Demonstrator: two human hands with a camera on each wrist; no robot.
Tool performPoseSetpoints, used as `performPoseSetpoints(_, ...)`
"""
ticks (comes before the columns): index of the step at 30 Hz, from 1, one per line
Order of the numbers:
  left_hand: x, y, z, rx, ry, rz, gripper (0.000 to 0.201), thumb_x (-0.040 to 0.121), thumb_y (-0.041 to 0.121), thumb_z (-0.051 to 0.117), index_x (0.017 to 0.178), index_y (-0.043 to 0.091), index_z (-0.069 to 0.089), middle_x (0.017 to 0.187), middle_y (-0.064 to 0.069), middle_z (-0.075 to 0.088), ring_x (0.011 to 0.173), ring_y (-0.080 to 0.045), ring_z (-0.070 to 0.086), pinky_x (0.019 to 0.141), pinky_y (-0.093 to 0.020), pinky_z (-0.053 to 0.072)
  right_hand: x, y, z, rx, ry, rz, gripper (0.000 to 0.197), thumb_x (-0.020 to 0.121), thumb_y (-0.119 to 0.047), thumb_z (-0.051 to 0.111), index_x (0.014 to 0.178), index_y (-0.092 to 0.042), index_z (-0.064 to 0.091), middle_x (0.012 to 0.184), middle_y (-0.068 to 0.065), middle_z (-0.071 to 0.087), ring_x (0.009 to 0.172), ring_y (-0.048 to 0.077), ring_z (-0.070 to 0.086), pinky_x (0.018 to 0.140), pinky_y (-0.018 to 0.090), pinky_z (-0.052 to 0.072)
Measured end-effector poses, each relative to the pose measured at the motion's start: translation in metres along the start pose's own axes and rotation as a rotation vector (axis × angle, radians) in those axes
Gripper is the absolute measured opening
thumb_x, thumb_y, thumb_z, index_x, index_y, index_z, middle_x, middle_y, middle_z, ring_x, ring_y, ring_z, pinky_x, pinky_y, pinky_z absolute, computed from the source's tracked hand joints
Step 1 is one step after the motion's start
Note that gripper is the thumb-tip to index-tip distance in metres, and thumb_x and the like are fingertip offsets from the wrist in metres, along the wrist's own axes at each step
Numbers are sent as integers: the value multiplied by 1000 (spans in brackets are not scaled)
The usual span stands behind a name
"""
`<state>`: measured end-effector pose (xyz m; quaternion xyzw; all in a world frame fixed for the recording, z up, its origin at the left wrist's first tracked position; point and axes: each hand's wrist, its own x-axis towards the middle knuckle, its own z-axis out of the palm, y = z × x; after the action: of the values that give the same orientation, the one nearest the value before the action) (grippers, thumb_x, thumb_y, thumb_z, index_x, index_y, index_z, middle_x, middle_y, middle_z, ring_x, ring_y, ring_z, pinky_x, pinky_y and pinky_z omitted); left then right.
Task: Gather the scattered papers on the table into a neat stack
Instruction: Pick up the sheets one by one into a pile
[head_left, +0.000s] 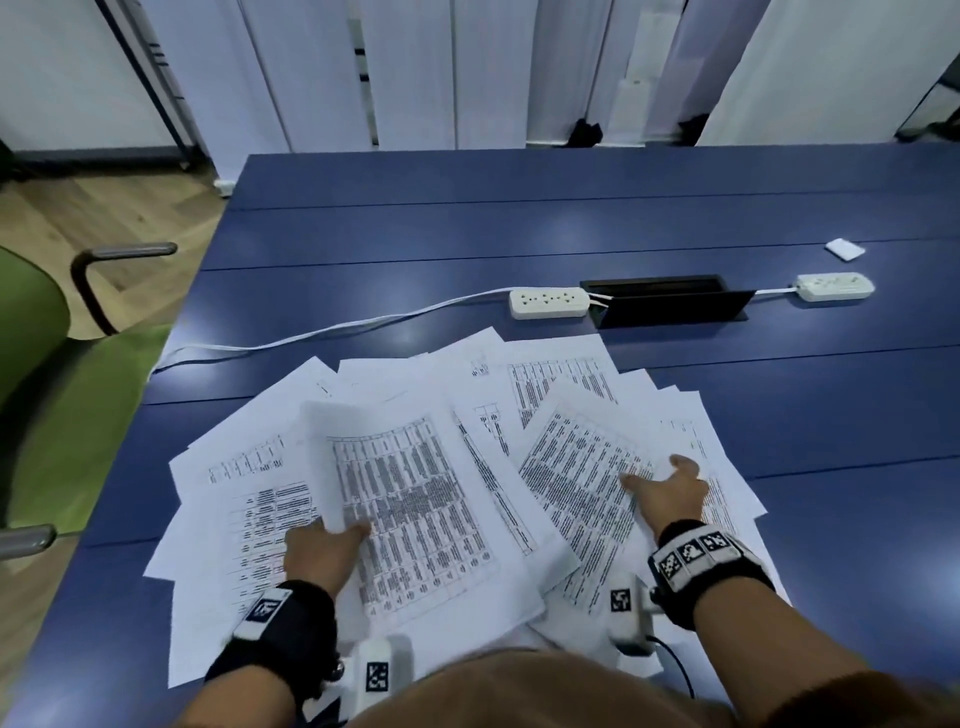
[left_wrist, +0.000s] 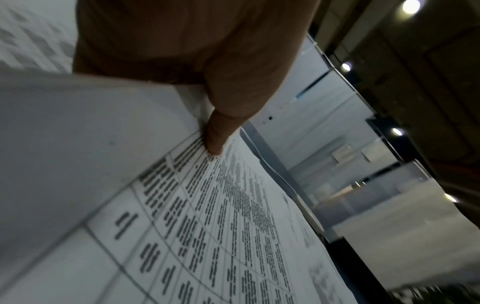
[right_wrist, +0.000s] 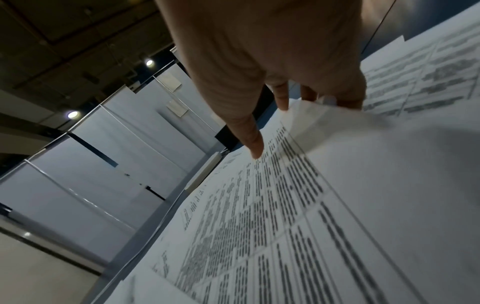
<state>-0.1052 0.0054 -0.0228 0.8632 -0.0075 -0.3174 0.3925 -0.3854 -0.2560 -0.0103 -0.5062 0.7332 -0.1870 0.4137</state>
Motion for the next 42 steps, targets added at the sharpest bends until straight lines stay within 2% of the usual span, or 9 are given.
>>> performPoseSetpoints(6,-8,18,27,43,-111,85,89,48,56,80,117,4,59,127,-15,56,108,-31,60,101,-42,48,-7,6,9,189,-12,-8,88,79,-14,77,145,-13,20,144,21,39,129,38,43,107,42,36)
performPoseSetpoints(12,-19,24,28,-70,-145,161,39,82,5,73,119,2,61,105,-11,67,96,-27,63,86,-30,46,-2,7,1,-202,121,-274,27,80,-27,72,99,-10,62,105,12,56,101,37,54,85,45,47)
performPoseSetpoints(15,-9,16,23,-90,-145,171,47,85,4,70,129,3,54,113,-13,66,103,-30,63,92,-35,48,0,2,-6,6,-39,-290,28,81,-23,75,101,-11,59,92,6,63,92,32,62,74,31,45)
performPoseSetpoints(19,-6,10,13,-155,-191,209,73,85,-11,63,147,11,32,131,1,48,119,-20,49,103,-31,36,3,-5,-4,99,-361,-134,58,76,-26,81,126,-8,55,112,6,65,100,26,62,92,40,50)
performPoseSetpoints(24,1,2,7,-237,-157,257,105,81,-22,58,154,32,5,159,10,12,144,-20,20,108,-32,30,-10,-46,-17,-11,-8,-265,23,94,-11,56,111,3,63,94,16,65,80,25,57,74,34,49)
performPoseSetpoints(29,18,-13,3,-263,-140,172,58,90,-5,59,143,10,39,133,-15,55,118,-33,53,100,-40,42,-22,-115,-60,320,132,-444,28,91,-12,63,117,-3,64,101,7,65,92,18,60,82,27,44)
performPoseSetpoints(34,9,-12,7,-319,-103,205,43,97,-1,49,136,16,43,91,1,55,77,-14,51,68,-27,42,-44,-140,-54,299,-80,-526,21,88,-2,64,109,-2,61,88,9,62,72,18,58,51,14,45)
performPoseSetpoints(37,6,-8,9,-380,-91,181,33,101,6,45,132,17,44,89,-2,55,74,-18,51,58,-22,48,-53,-117,-16,153,-266,-541,35,87,3,61,121,-7,58,102,9,66,84,20,61,68,21,49)
performPoseSetpoints(42,3,-4,4,-498,-82,146,47,103,26,45,147,10,36,141,-4,48,131,-21,43,107,-29,28,-63,-69,45,-163,-503,-508,42,89,-3,57,130,-15,56,108,10,67,78,19,62,73,29,50)
